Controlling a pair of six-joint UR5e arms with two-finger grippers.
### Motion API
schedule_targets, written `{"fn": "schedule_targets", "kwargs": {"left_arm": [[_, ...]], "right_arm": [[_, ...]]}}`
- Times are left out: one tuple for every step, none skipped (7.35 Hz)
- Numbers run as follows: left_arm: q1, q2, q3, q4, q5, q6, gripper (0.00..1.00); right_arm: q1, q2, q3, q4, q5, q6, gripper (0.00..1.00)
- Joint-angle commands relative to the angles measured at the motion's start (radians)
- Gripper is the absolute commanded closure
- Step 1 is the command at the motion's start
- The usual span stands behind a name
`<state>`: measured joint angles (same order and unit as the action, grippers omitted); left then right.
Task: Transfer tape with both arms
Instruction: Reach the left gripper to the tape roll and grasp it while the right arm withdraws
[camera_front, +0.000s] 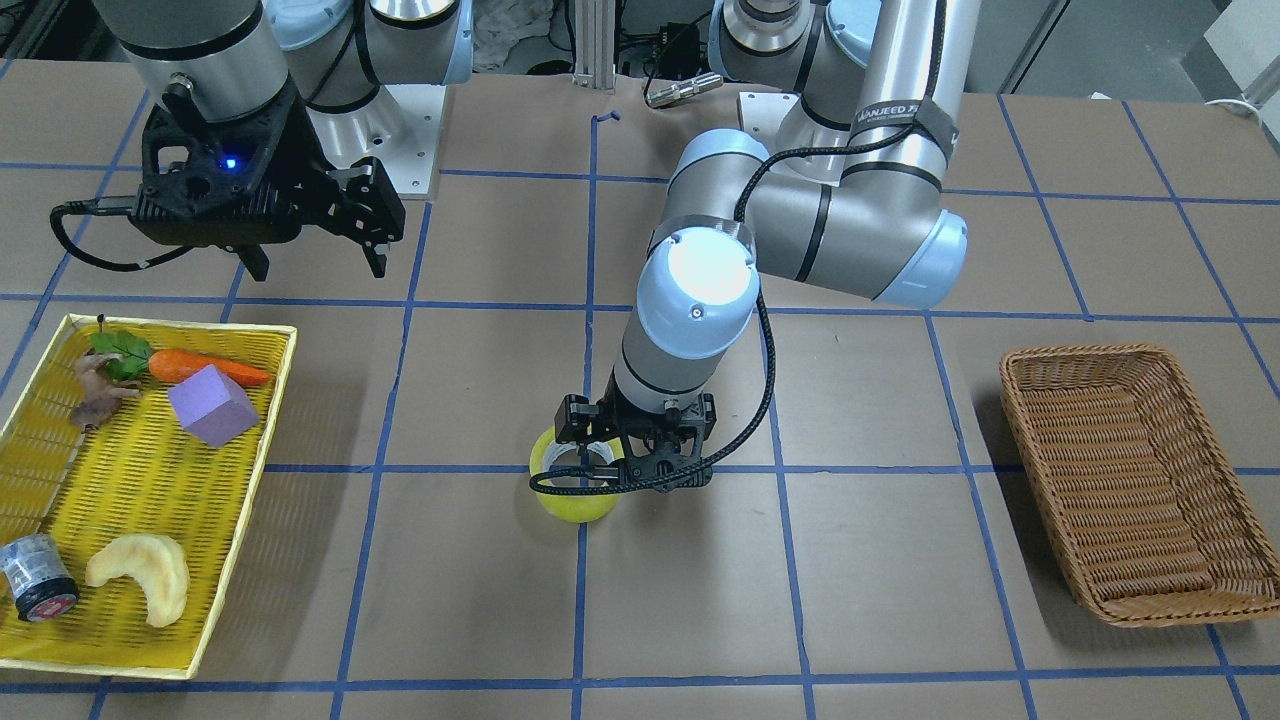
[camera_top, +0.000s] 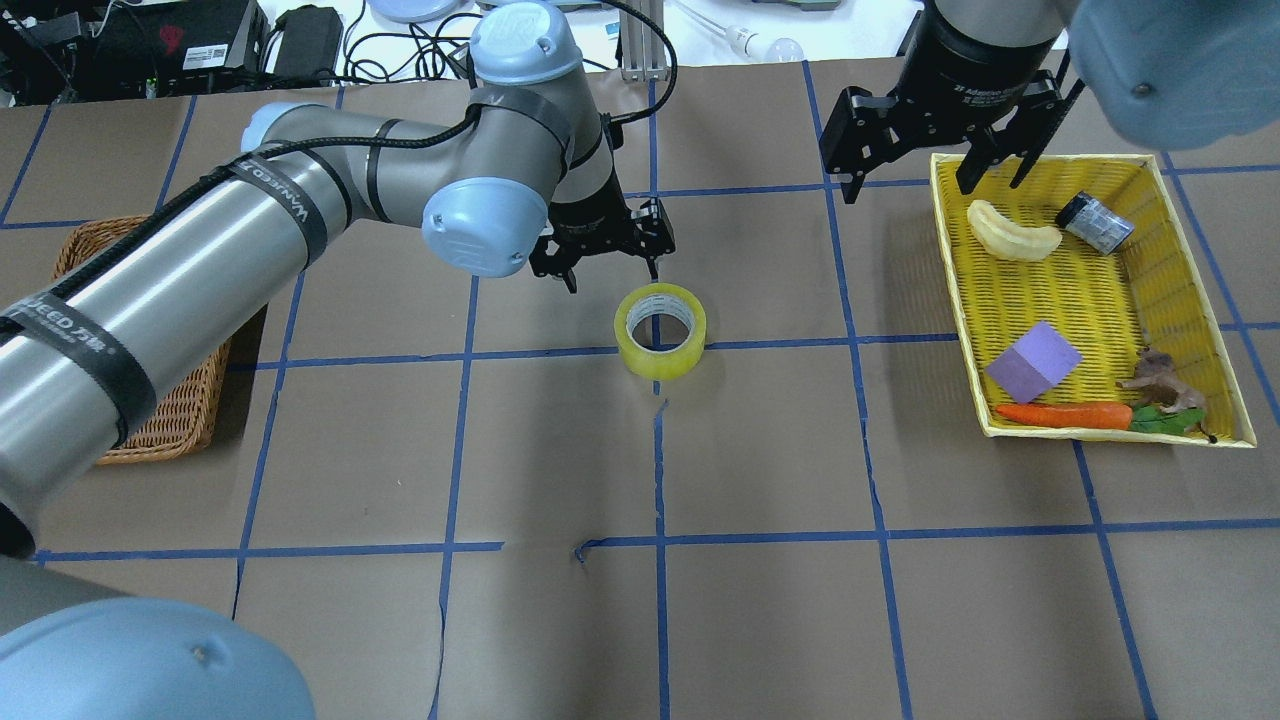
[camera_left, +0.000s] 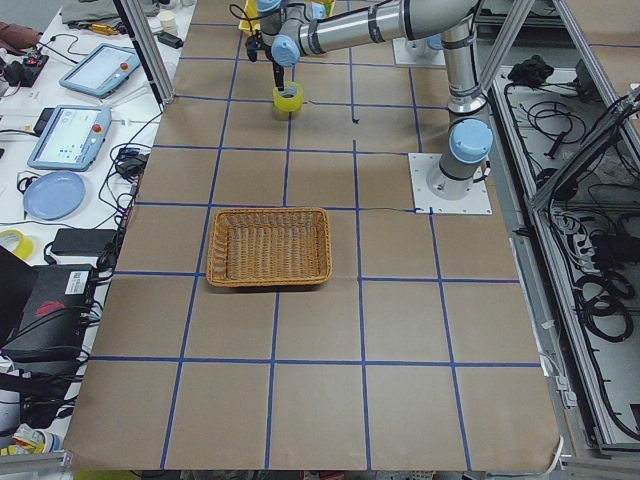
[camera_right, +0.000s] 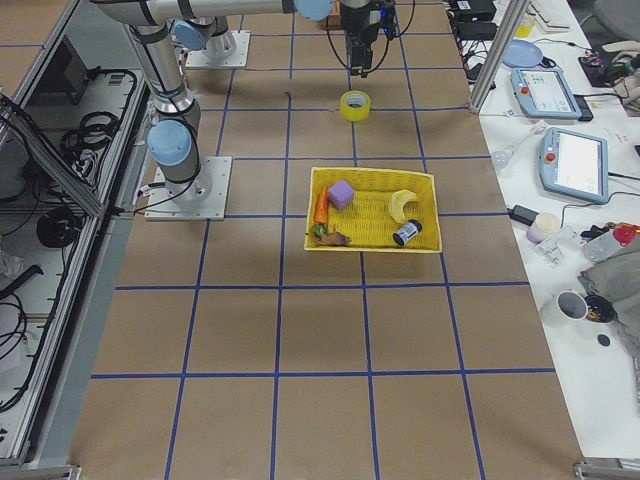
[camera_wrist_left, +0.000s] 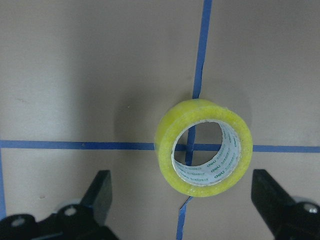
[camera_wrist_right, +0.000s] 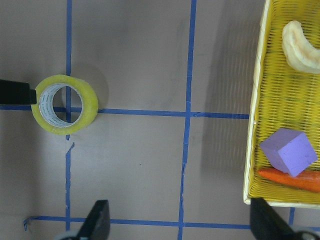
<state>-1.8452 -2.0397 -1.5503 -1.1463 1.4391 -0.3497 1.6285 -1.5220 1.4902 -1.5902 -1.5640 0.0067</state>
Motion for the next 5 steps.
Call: {"fn": "schedule_targets", "kwargs": {"left_arm": [[-0.005,-0.017,-0.127,0.151,0.001,0.003,0.06],[-0.005,-0.023,-0.173,0.213,0.001,0.0,0.04],[-0.005,-0.027,-0.171,0.226,0.0,0.001,0.04],[-0.003,-0.037,-0.169,0.232,0.0,0.006,0.06],[-0.005,-0.051,-0.169,0.259,-0.002,0.006,0.11]], "right_arm": [[0.001,0.0,0.001,-0.001,-0.005,0.009,0.0],[0.002,0.0,0.001,-0.001,-0.005,0.01,0.0],[0.002,0.0,0.001,0.001,-0.005,0.012,0.0],[0.002,0.0,0.002,0.001,-0.005,0.012,0.0],[0.004,0.0,0.002,-0.001,-0.004,0.012,0.0]]}}
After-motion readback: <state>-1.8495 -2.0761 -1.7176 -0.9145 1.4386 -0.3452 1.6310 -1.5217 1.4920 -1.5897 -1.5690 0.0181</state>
